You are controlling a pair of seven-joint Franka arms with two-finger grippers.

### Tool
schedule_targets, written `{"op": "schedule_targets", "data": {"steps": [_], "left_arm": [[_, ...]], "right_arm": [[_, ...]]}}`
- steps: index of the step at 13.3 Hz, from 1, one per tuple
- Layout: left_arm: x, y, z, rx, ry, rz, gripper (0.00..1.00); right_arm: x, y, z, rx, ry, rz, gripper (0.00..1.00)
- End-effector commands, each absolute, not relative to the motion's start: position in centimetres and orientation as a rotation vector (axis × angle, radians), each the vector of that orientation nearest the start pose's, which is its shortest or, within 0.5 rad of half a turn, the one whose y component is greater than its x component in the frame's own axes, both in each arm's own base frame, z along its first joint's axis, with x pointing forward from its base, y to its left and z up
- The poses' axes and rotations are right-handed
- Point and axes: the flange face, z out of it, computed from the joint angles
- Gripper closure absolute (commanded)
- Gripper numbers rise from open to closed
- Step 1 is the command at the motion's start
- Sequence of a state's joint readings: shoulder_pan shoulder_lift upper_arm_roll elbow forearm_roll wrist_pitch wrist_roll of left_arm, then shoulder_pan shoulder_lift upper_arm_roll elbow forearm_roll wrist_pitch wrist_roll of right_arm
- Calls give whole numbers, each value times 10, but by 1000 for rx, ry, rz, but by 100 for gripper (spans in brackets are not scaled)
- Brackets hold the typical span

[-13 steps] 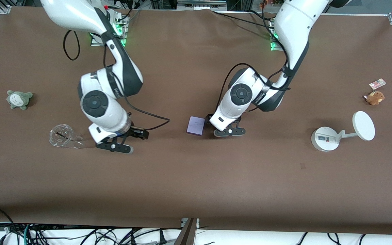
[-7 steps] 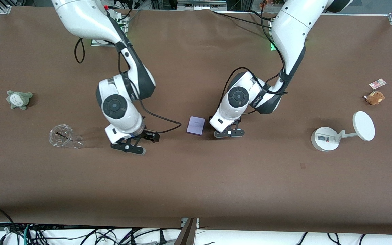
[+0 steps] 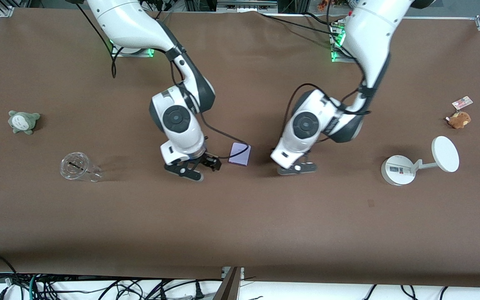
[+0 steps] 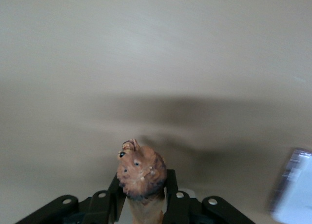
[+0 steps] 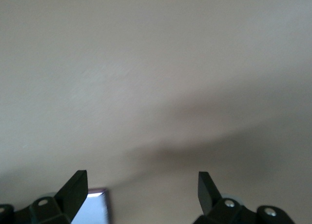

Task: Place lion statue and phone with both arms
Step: 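Grasp the lion statue with the left gripper while the right gripper grasps the phone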

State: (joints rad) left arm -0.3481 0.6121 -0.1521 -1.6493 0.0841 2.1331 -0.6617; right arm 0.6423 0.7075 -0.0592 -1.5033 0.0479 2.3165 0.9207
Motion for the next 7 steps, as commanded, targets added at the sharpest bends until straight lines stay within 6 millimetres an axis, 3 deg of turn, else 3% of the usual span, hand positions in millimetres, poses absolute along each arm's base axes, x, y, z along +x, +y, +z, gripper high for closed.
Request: {"op": "schedule_targets", "data": {"steps": [1, 4, 7], "left_arm": [[617, -227, 270, -3039, -148, 255, 100], [644, -125, 260, -3069, -74, 295, 100], [652, -59, 245, -2954, 26, 282, 100]], "right_arm": [[581, 444, 240, -2971, 565, -130, 0], [569, 479, 228, -2951, 564, -146, 0], [561, 499, 217, -2947, 566, -143, 0]]}}
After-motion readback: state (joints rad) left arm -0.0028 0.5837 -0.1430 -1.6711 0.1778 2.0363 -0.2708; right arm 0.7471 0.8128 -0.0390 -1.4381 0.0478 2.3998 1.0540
